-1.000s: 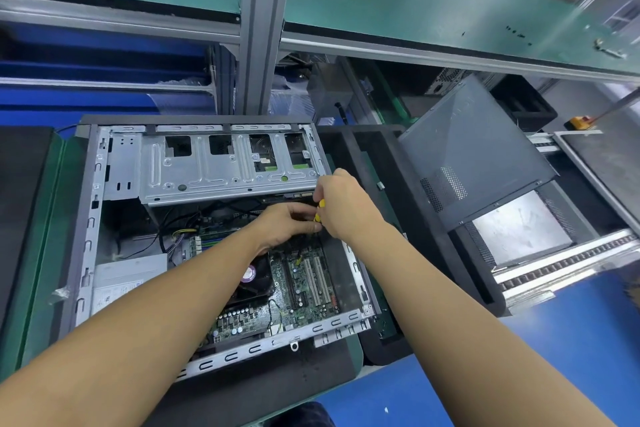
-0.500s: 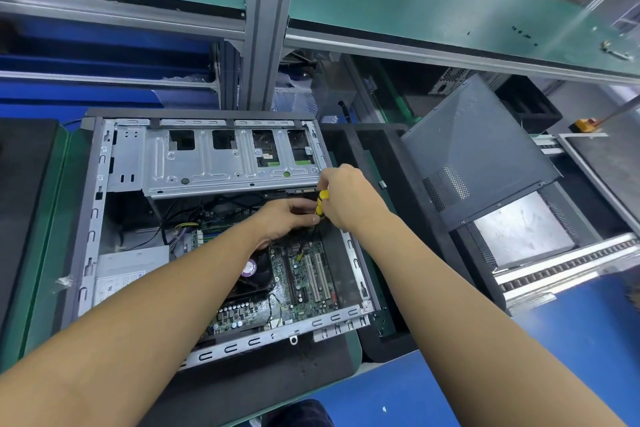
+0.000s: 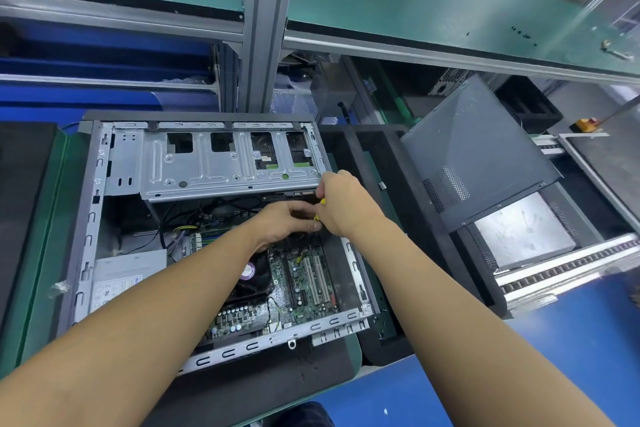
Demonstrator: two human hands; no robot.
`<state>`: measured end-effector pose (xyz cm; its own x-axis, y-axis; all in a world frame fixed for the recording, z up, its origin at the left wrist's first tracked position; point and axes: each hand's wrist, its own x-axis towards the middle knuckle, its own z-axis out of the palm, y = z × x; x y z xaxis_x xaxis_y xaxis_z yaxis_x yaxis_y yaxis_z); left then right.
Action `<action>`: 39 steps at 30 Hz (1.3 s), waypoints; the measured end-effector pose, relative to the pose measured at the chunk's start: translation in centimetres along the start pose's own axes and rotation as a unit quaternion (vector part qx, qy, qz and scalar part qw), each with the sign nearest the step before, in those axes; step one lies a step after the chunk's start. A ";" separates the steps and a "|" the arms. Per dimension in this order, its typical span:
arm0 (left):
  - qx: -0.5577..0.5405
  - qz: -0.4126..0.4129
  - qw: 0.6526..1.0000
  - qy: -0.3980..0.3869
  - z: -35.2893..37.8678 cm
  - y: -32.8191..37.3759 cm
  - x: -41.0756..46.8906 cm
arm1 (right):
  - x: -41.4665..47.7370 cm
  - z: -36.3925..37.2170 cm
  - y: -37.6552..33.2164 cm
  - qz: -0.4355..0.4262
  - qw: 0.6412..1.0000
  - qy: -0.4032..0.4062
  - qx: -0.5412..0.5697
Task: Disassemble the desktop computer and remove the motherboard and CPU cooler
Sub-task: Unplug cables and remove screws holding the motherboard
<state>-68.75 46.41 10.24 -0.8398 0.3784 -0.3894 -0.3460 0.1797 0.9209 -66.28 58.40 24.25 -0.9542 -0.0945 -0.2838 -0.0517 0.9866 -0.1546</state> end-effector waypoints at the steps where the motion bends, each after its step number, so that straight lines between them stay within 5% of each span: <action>1: 0.006 0.005 1.000 0.004 0.1 0.0 0.0 | 0.1 0.0 0.0 0.002 1.000 -0.004 0.001; 11: 0.000 0.013 1.000 0.019 0.5 -0.3 0.5 | 0.4 0.6 0.4 0.058 0.998 0.029 -0.009; 19: 0.010 0.018 1.000 0.014 0.4 0.4 -0.3 | 0.6 0.7 -0.3 0.016 1.000 -0.011 -0.022; 26: 0.012 0.039 0.999 0.021 0.8 0.4 0.0 | 0.3 1.1 0.1 0.063 0.995 0.072 -0.030; 39: 0.037 0.053 0.998 0.028 0.7 0.5 -0.2 | 0.0 1.3 -0.3 0.031 0.999 0.023 -0.008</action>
<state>-68.42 47.07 10.77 -0.8928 0.3479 -0.2861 -0.2238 0.2085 0.9521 -65.86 57.97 23.09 -0.9681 -0.0281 -0.2491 0.0031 0.9923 -0.1238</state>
